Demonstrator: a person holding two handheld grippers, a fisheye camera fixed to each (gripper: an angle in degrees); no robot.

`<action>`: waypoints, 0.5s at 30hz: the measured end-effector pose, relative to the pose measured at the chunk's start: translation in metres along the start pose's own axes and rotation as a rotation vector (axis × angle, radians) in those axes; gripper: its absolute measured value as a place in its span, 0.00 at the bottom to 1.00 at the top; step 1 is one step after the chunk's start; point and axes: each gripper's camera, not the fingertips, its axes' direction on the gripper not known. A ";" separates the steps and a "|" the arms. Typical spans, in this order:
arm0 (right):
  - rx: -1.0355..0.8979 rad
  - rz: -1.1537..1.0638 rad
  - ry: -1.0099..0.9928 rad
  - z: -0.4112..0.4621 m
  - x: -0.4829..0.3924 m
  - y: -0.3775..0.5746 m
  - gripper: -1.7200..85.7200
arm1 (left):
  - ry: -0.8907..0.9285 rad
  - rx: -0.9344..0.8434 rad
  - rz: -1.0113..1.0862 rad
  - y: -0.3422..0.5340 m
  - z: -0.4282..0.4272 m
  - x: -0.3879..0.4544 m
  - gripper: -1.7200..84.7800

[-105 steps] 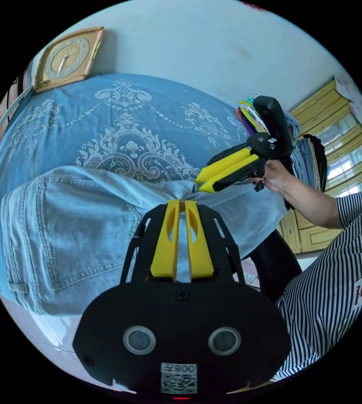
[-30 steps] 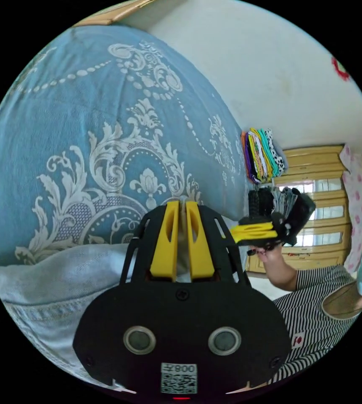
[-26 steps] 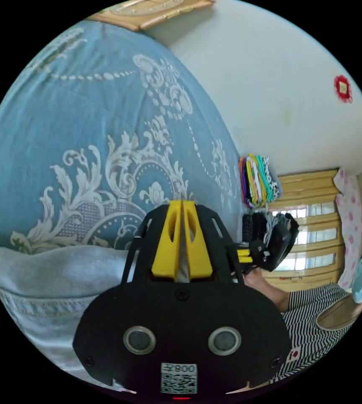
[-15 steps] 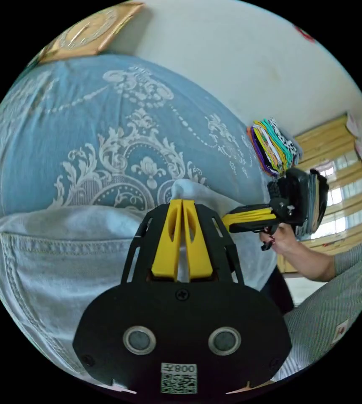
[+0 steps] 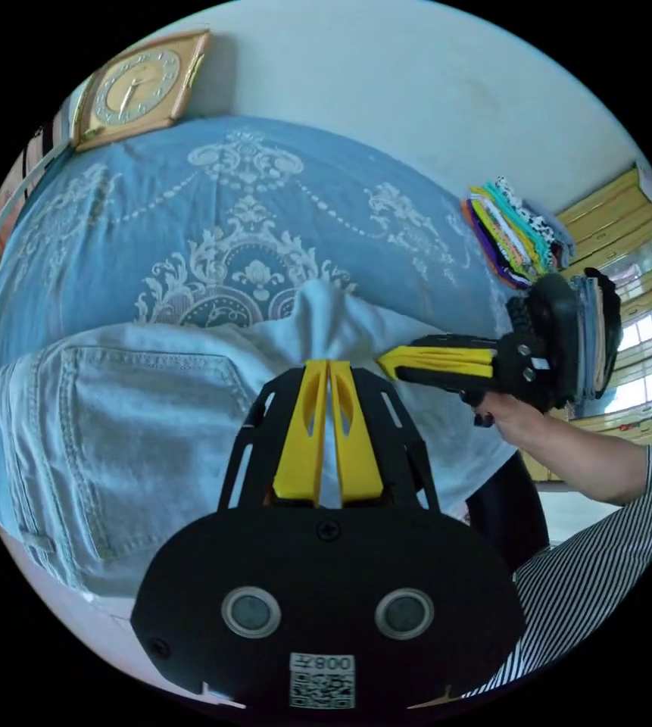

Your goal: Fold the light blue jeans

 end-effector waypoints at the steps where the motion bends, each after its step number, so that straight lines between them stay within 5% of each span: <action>1: -0.048 0.072 -0.054 -0.005 0.013 0.003 0.02 | 0.021 0.029 0.014 0.008 -0.002 0.015 0.02; 5: 0.057 0.197 -0.145 -0.051 0.044 0.054 0.02 | 0.015 -0.036 0.077 0.037 0.017 0.055 0.02; 8: 0.123 0.299 -0.119 -0.091 0.069 0.134 0.02 | -0.119 -0.246 0.118 0.064 0.060 0.080 0.02; 15: 0.280 0.851 -0.119 -0.149 0.154 0.445 0.04 | -0.034 -0.155 0.023 0.087 0.076 0.123 0.02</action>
